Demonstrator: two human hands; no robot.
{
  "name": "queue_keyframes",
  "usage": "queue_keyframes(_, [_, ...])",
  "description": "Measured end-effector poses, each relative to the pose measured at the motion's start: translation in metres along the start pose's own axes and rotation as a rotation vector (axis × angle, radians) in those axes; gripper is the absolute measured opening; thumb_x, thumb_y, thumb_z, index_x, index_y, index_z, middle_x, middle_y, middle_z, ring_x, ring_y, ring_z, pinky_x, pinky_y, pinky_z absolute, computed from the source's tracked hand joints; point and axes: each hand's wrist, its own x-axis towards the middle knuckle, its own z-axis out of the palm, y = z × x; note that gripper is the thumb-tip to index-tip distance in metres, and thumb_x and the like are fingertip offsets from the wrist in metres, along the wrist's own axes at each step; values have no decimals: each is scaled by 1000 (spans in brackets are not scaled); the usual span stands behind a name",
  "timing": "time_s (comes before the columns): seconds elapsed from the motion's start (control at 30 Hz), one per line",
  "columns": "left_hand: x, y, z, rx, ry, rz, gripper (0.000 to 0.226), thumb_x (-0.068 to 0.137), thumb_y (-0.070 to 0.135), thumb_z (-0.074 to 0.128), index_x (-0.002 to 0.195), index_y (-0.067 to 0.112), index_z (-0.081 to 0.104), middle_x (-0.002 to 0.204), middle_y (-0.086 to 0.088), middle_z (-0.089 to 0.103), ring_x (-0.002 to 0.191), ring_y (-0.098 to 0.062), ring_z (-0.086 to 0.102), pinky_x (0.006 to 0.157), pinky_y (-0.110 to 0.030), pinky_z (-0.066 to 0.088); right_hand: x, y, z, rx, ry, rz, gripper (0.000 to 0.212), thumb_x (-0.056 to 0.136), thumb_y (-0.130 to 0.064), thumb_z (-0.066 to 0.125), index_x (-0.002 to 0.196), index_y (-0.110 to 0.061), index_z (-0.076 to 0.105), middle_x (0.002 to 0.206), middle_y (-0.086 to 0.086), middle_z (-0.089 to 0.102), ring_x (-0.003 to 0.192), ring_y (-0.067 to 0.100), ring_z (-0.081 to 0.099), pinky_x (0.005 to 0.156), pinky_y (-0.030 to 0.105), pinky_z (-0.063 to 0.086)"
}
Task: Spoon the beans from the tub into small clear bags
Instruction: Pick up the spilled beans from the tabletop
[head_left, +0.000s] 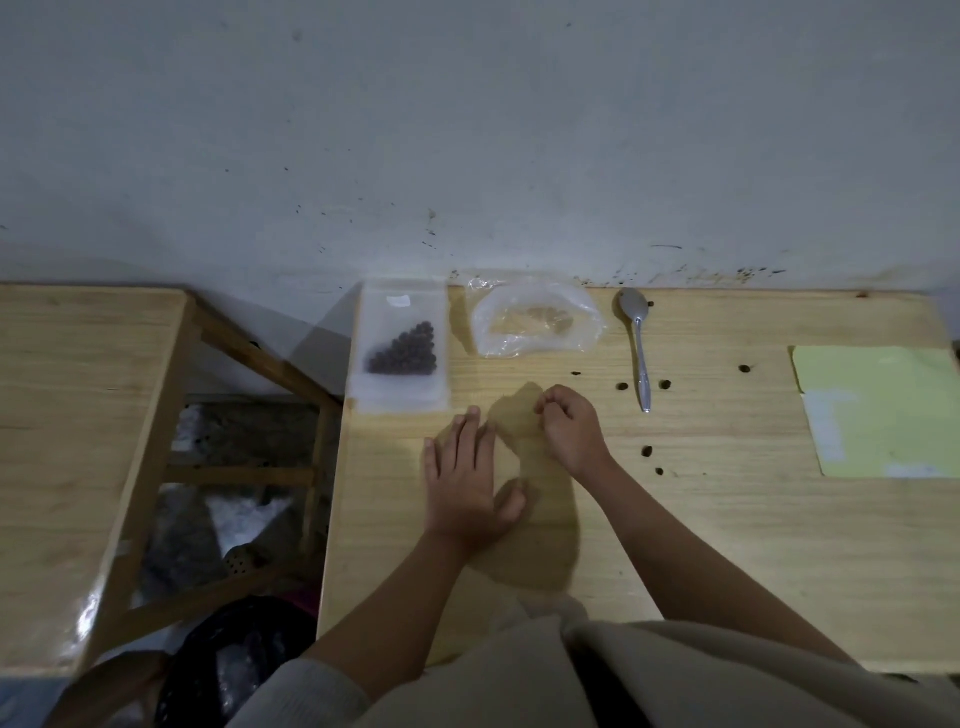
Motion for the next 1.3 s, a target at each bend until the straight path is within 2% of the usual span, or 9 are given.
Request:
queue_keyframes(0.2, [0, 1, -1, -18, -12, -10, 80, 77, 56, 47, 143, 12, 36, 158, -6, 21, 143, -24, 17, 112, -59, 14, -10, 7, -18, -20, 58, 22, 37, 82, 9, 39, 58, -15, 52, 58, 1, 48, 52, 12, 40, 43, 14, 31])
queue_keyframes(0.37, [1, 0, -1, 6, -28, -4, 80, 78, 58, 44, 143, 12, 36, 157, -7, 22, 143, -27, 20, 112, -58, 14, -9, 7, -26, 9, 138, -10, 34, 82, 9, 39, 61, -12, 55, 62, 4, 49, 56, 13, 40, 49, 20, 32])
queue_keyframes(0.47, [0, 1, -2, 5, -35, -6, 81, 79, 58, 44, 145, 13, 32, 158, -6, 18, 145, -25, 15, 113, -57, 10, -1, 10, -27, -203, 256, -75, 18, 91, -14, 51, 78, -6, 61, 58, 3, 51, 52, 14, 44, 52, 27, 35])
queue_keyframes(0.57, [1, 2, -3, -3, -37, -18, 81, 79, 59, 44, 145, 13, 33, 158, -6, 18, 145, -24, 15, 113, -57, 10, 9, 9, -28, -377, 338, -97, 18, 90, -23, 56, 104, -13, 63, 48, -4, 44, 48, 12, 46, 50, 27, 37])
queue_keyframes(0.7, [1, 1, -2, 2, -19, 0, 79, 78, 58, 48, 140, 10, 41, 154, -10, 29, 140, -28, 28, 108, -61, 22, 19, 6, -29, -536, 306, -73, 30, 93, -23, 51, 120, -21, 61, 72, 4, 66, 77, 25, 63, 62, 28, 44])
queue_keyframes(0.8, [1, 0, -2, 23, -6, 8, 77, 79, 58, 48, 138, 9, 44, 152, -12, 33, 138, -30, 31, 106, -61, 27, 23, 8, -26, -585, 321, -101, 27, 95, -22, 47, 115, -17, 64, 96, 9, 71, 90, 30, 65, 67, 31, 46])
queue_keyframes(0.97, [0, 1, -2, 33, 3, 13, 75, 79, 58, 46, 136, 8, 46, 150, -13, 36, 136, -31, 36, 105, -61, 28, 28, 4, -22, -620, 315, -69, 23, 95, -20, 44, 107, -6, 58, 78, 13, 66, 73, 31, 61, 57, 30, 40])
queue_keyframes(1.07, [0, 1, -3, 17, -3, 0, 78, 78, 58, 46, 139, 10, 42, 154, -10, 30, 140, -28, 29, 108, -60, 22, 17, 5, -22, -534, 332, -99, 17, 94, -14, 41, 100, -1, 49, 60, 2, 49, 55, 21, 49, 48, 27, 31])
queue_keyframes(1.3, [0, 0, -3, 25, -19, 2, 78, 80, 58, 42, 142, 11, 38, 156, -8, 24, 142, -28, 21, 111, -60, 19, -23, 23, -42, -322, 332, -80, 18, 93, -8, 41, 80, -2, 51, 63, 3, 48, 56, 18, 46, 49, 26, 33])
